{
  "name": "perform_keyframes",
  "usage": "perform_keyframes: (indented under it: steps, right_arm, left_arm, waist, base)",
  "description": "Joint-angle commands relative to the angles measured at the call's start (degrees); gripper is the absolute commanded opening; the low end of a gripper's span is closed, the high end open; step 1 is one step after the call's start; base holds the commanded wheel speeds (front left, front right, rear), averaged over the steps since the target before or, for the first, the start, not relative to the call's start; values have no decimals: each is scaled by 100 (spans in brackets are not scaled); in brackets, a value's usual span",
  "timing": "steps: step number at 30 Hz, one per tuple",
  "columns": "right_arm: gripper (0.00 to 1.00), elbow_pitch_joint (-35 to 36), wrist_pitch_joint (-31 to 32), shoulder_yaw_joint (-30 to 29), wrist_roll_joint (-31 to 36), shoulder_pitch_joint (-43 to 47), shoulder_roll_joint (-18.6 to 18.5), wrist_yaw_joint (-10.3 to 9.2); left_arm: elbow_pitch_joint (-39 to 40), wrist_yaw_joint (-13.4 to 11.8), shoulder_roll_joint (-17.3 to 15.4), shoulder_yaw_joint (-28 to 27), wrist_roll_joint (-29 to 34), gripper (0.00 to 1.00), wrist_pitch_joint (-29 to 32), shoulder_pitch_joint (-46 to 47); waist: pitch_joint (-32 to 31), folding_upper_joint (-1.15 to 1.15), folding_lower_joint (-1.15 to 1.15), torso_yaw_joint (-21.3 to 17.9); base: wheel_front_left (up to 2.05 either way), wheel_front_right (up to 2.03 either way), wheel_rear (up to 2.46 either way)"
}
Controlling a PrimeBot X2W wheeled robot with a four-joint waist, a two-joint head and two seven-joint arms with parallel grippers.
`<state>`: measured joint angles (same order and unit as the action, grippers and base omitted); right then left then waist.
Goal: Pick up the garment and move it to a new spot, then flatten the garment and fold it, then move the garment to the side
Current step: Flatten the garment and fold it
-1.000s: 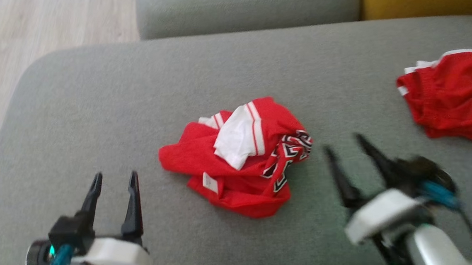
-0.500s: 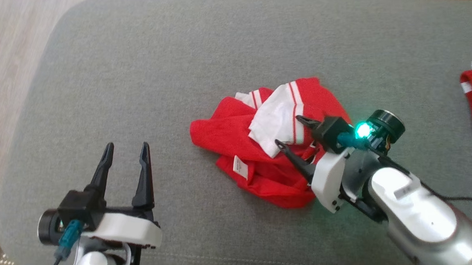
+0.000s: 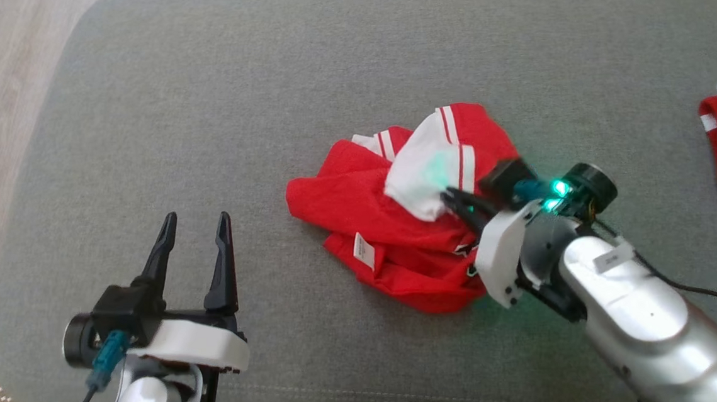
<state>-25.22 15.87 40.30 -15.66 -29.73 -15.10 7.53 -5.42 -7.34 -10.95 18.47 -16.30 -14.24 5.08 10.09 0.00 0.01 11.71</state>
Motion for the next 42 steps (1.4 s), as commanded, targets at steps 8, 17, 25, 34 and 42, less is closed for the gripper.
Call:
perform_keyframes:
  steps: [8,17,25,34,42]
  right_arm:
    - [0,571,-818,-1232,-350,417,497,-4]
    - [0,1013,-1401,-3749,-639,1779,1152,-4]
    - [100,904,-1487,-4121,-1149,2378,1219,-4]
    - [100,1658,-2070,-4102,-748,2574,1221,-4]
    - [100,2670,-1834,-3821,561,2690,1147,-4]
  left_arm:
    - [203,-20,-132,-270,43,100,-67,255]
    - [295,-50,-182,-278,43,100,-70,191]
    - [303,-58,-228,-268,6,100,-60,168]
    - [313,-120,-268,-286,-23,100,-50,96]
    - [377,-214,-342,-296,-47,100,17,-160]
  waist:
    - [-75,0,-1,-305]
    - [-70,0,-1,-522]
    - [-38,0,-1,-631]
    - [-196,0,-1,-705]
    - [-553,0,-1,-790]
  base:
    - [0,0,0]
    - [0,0,0]
    - [0,0,0]
    - [0,0,0]
    - [0,0,0]
